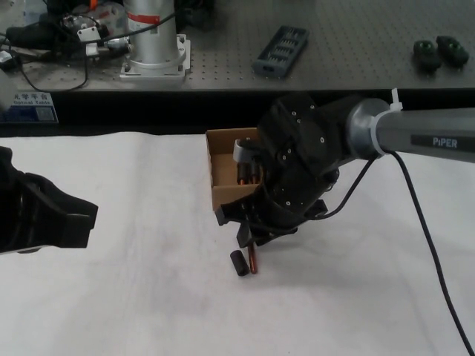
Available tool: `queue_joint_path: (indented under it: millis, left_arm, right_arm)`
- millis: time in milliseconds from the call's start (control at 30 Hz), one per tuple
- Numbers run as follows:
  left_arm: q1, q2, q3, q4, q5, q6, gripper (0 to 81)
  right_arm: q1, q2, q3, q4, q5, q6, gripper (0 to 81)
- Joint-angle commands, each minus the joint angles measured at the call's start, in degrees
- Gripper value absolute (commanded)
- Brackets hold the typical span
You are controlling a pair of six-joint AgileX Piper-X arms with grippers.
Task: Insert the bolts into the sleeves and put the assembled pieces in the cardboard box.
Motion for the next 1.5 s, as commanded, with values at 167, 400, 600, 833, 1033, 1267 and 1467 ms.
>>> queue_joint_path:
  millis: [167, 400, 600, 833, 1033, 1267, 1467]
  left_arm:
    - [0.0, -0.42, -0.07, -0.49, -0.32, -0.02, 0.7]
    - [0.0, -0.42, 0.07, -1.55, -0.43, 0.4, 0.7]
    - [0.0, -0.42, 0.07, -1.55, -0.62, 0.4, 0.7]
    - [0.0, -0.42, 0.07, -1.55, -0.62, 0.4, 0.7]
    - [0.0, -0.42, 0.07, -1.66, -0.59, 0.4, 0.7]
    - [0.0, -0.42, 0.07, -1.61, -0.59, 1.66, 0.7]
    - [0.0, 0.26, 0.07, -1.61, -0.79, 3.2, 0.7]
  right_arm:
    - [-0.37, 0.99, -0.96, -1.16, 0.52, -0.48, 20.0]
    - [-0.37, 4.09, -3.44, 1.45, -1.16, -0.48, 16.2]
    - [-0.37, 4.25, -3.32, 3.94, -0.66, -2.98, 16.2]
    - [-0.2, 4.25, -3.32, 7.2, -0.66, -4.34, 16.2]
    - [-0.22, 4.25, -3.32, 6.76, -0.66, -4.38, 16.0]
    - [-0.22, 3.97, -3.32, 6.88, -0.23, -4.38, 6.6]
    - [-0.22, 0.26, -3.57, 10.72, -1.09, -8.15, 2.5]
